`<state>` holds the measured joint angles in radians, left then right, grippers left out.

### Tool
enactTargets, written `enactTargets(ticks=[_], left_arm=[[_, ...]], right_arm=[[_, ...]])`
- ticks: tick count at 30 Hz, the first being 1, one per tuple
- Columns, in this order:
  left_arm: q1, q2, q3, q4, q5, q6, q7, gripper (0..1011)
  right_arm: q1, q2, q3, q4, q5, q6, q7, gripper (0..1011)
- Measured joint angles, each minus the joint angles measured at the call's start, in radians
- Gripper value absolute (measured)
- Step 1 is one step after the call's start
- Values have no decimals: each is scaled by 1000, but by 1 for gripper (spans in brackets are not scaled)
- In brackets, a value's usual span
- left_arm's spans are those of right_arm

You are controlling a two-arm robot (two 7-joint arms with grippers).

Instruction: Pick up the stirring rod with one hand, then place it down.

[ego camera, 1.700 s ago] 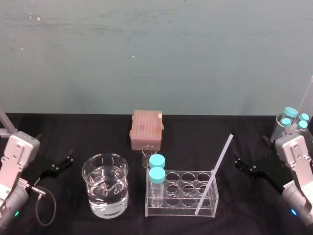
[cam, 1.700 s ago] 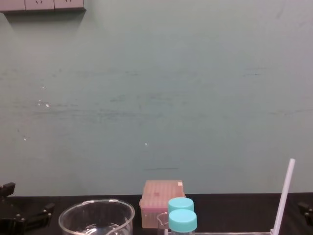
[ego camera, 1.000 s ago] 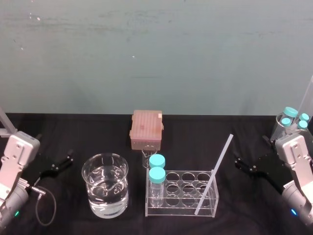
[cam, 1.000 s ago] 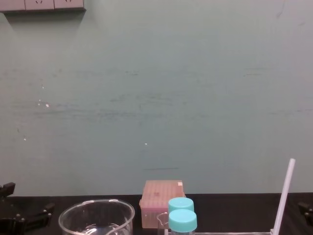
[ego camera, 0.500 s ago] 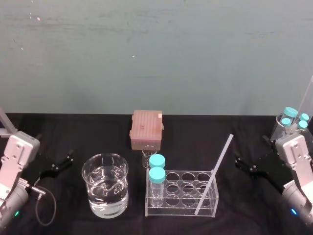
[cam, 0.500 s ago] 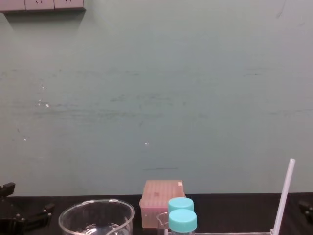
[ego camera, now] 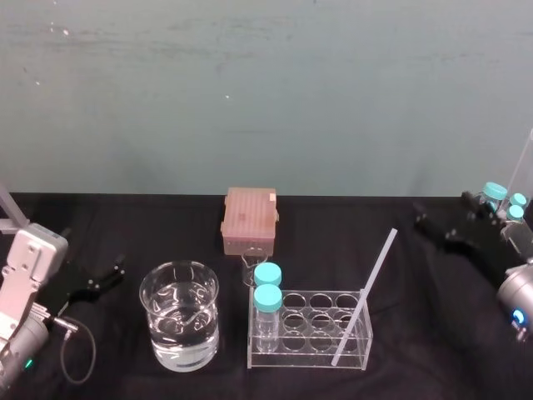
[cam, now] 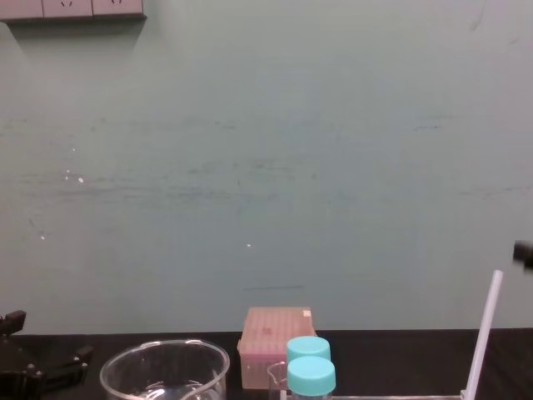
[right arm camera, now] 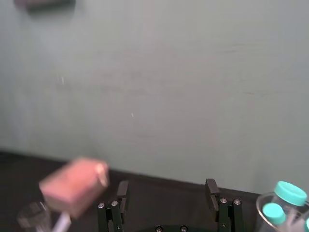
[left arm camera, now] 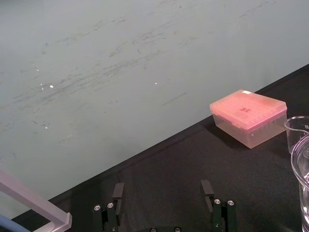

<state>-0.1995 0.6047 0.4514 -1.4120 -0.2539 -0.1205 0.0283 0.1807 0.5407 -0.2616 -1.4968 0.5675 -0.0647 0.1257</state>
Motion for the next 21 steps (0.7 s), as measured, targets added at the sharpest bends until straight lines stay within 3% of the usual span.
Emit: enactTargets(ticks=[2, 3, 4, 5, 6, 8, 9, 13, 15, 21], left_arm=[[0, 0, 0, 0, 0, 0, 0, 1005], [0, 0, 0, 0, 0, 0, 0, 1005], [0, 0, 0, 0, 0, 0, 0, 1005], [0, 0, 0, 0, 0, 0, 0, 1005], [0, 0, 0, 0, 0, 0, 0, 1005], [0, 0, 0, 0, 0, 0, 0, 1005], [0, 0, 0, 0, 0, 0, 0, 1005], [0, 0, 0, 0, 0, 0, 0, 1005], [0, 0, 0, 0, 0, 0, 0, 1005], [0, 0, 0, 0, 0, 0, 0, 1005]], right_arm=[[-8, -10, 45, -23, 92, 35, 45, 1003], [-8, -10, 45, -23, 92, 35, 45, 1004], [-17, -16, 87, -45, 194, 86, 103, 1003], [-17, -16, 87, -45, 194, 86, 103, 1003], [-22, -16, 110, -58, 257, 127, 146, 1003], [-27, -9, 125, -68, 317, 170, 187, 1003], [-31, 4, 130, -75, 372, 214, 227, 1003], [-34, 36, 128, -78, 444, 289, 298, 1003], [-31, 68, 111, -70, 489, 352, 349, 1003], [-13, 110, 72, -39, 527, 430, 409, 1003]])
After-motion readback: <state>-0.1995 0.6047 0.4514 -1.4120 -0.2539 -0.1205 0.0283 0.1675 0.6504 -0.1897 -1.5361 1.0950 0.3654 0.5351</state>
